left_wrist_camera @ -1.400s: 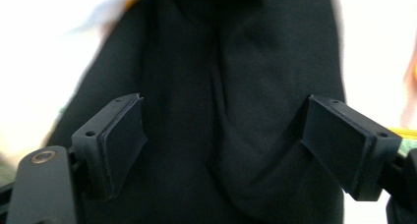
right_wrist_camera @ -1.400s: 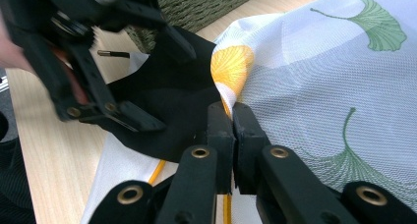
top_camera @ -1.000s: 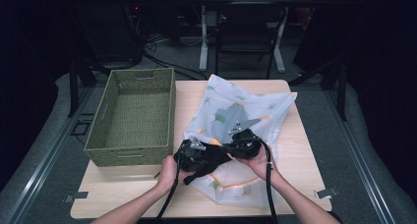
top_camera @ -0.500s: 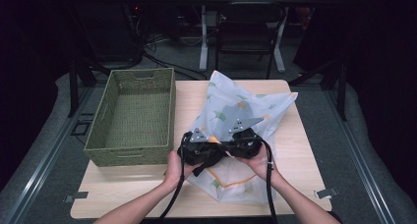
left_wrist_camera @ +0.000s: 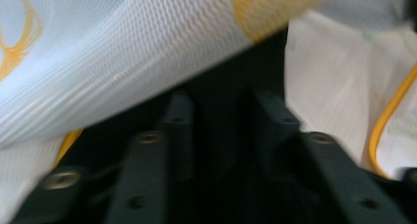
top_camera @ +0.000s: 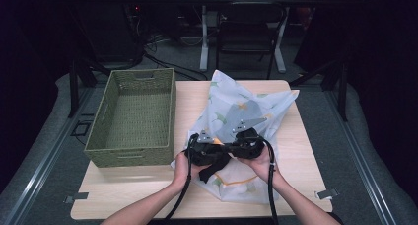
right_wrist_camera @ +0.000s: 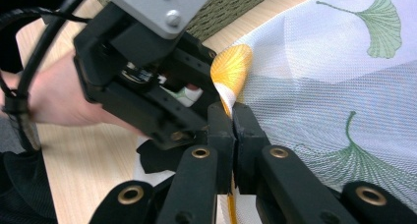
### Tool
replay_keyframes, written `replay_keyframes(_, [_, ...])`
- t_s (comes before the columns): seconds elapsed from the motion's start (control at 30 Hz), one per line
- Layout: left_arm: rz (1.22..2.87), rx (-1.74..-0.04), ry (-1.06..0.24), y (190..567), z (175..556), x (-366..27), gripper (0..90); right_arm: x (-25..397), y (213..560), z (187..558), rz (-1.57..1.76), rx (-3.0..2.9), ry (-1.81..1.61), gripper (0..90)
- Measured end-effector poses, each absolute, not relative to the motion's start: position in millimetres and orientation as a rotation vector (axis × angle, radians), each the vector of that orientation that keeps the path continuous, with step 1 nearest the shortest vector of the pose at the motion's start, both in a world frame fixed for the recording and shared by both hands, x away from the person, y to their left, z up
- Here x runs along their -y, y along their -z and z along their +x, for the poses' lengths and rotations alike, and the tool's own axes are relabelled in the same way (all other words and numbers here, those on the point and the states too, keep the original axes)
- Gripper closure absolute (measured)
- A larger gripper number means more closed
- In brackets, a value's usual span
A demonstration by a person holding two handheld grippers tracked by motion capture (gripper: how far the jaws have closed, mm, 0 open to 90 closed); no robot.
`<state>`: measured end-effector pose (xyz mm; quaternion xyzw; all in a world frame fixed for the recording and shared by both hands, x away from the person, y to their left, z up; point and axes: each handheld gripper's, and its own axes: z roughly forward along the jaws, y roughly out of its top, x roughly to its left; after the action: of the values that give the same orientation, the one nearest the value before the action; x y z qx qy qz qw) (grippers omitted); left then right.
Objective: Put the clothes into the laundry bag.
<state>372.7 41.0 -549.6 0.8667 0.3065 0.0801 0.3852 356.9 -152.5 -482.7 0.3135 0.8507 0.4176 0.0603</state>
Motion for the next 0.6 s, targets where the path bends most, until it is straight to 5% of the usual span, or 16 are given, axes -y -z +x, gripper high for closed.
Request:
replay_keyframes(0.2, [2.267, -0.78, -0.261, 532.4, 363.2, -49.0, 23.0, 151.8, 481.9, 356.3, 0.932, -2.572, -1.251, 88.6])
replay_keyframes(0.3, [2.298, -0.811, -0.25, 532.0, 363.5, -52.8, 15.4, 151.6, 481.6, 356.3, 0.928, -2.571, -1.248, 88.5])
replay_keyframes(0.5, [2.376, -0.847, -0.15, 561.1, 369.6, -48.0, 15.8, 151.3, 482.4, 356.8, 0.933, -2.576, -1.245, 88.5])
replay_keyframes(0.6, [2.349, -0.826, -0.146, 566.7, 370.7, -43.2, 29.2, 150.4, 484.1, 357.3, 0.932, -2.59, -1.245, 88.6])
